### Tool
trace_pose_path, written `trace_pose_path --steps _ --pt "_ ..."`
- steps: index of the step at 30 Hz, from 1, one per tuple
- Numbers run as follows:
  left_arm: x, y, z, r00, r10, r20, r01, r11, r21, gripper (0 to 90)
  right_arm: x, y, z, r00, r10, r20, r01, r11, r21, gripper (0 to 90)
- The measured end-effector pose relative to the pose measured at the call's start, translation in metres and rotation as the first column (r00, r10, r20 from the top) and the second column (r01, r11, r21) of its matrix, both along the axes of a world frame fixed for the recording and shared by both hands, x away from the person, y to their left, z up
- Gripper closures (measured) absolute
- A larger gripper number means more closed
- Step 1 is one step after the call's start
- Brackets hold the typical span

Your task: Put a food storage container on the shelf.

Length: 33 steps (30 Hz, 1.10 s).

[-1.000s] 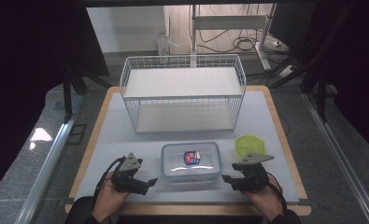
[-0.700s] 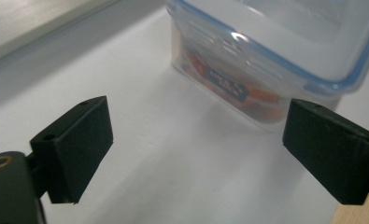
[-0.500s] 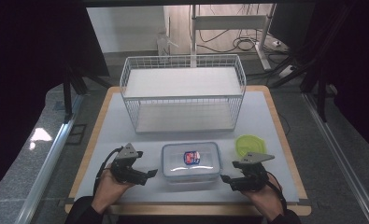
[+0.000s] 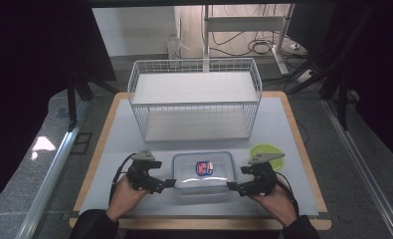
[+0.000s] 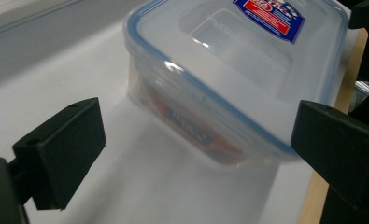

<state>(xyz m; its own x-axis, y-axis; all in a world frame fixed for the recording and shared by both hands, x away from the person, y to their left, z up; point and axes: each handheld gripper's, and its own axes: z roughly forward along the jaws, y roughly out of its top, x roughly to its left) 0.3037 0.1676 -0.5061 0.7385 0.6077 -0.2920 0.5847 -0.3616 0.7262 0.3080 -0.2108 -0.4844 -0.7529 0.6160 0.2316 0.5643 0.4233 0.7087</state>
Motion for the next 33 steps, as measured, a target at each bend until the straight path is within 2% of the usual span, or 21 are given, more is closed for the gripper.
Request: trace_pose_path --steps 3,5,8,10,12,14,18,20,24,29,31,33 --pt "0.009 -0.006 -0.002 0.999 -0.022 -0.038 0.021 0.9995 -0.022 2.1 0.01 0.004 -0.001 0.9985 0.0 -0.054 0.002 0.9998 0.022 11.1" --pt "0.014 -0.009 -0.005 0.9972 -0.037 -0.064 0.034 0.9984 -0.044 1.5 0.017 0.006 -0.002 0.9969 -0.005 -0.078 0.006 0.9999 0.016 10.4" --pt "0.019 -0.014 -0.009 0.9897 -0.085 -0.116 0.076 0.9941 -0.077 0.9 0.026 0.012 -0.005 0.9895 0.002 -0.145 0.003 0.9994 0.033 10.1" --pt "0.021 -0.018 -0.012 0.9809 -0.12 -0.153 0.104 0.9891 -0.104 0.8 0.029 0.016 -0.005 0.9861 0.007 -0.166 -0.002 0.9995 0.032 8.9" --pt "0.02 -0.02 -0.013 0.9794 -0.113 -0.167 0.097 0.9897 -0.106 0.0 0.031 0.021 -0.004 0.9838 -0.004 -0.179 0.006 0.9999 0.011 6.5" --pt "0.019 -0.02 -0.012 0.9812 -0.112 -0.158 0.097 0.9903 -0.1 0.2 0.035 0.023 -0.003 0.9806 -0.012 -0.196 0.013 0.9999 0.004 6.6" --pt "0.013 -0.021 -0.007 0.9885 -0.1 -0.114 0.092 0.9931 -0.073 3.1 0.036 0.023 -0.003 0.9772 -0.016 -0.212 0.017 0.9999 0.001 7.1" --pt "0.011 -0.021 -0.007 0.9899 -0.099 -0.102 0.092 0.993 -0.075 3.7 0.036 0.023 -0.003 0.9758 -0.021 -0.218 0.021 0.9998 -0.001 7.0" --pt "0.005 -0.02 -0.005 0.9933 -0.1 -0.059 0.096 0.993 -0.068 8.6 0.033 0.024 -0.004 0.9717 -0.001 -0.236 0.002 1.0 0.002 5.7" --pt "-0.002 -0.016 -0.003 0.9957 -0.091 -0.016 0.09 0.9929 -0.079 14.4 0.025 0.023 0.0 0.9776 -0.001 -0.21 -0.002 0.9999 -0.014 10.7" --pt "-0.006 -0.014 -0.002 0.9963 -0.086 0.002 0.086 0.9928 -0.083 18.4 0.021 0.019 0.001 0.9784 0.002 -0.207 -0.003 1.0 -0.003 13.9" --pt "-0.01 -0.013 -0.002 0.9963 -0.086 -0.002 0.086 0.9923 -0.09 21.4 0.016 0.015 0.003 0.9786 -0.017 -0.205 0.02 0.9997 0.016 19.2"
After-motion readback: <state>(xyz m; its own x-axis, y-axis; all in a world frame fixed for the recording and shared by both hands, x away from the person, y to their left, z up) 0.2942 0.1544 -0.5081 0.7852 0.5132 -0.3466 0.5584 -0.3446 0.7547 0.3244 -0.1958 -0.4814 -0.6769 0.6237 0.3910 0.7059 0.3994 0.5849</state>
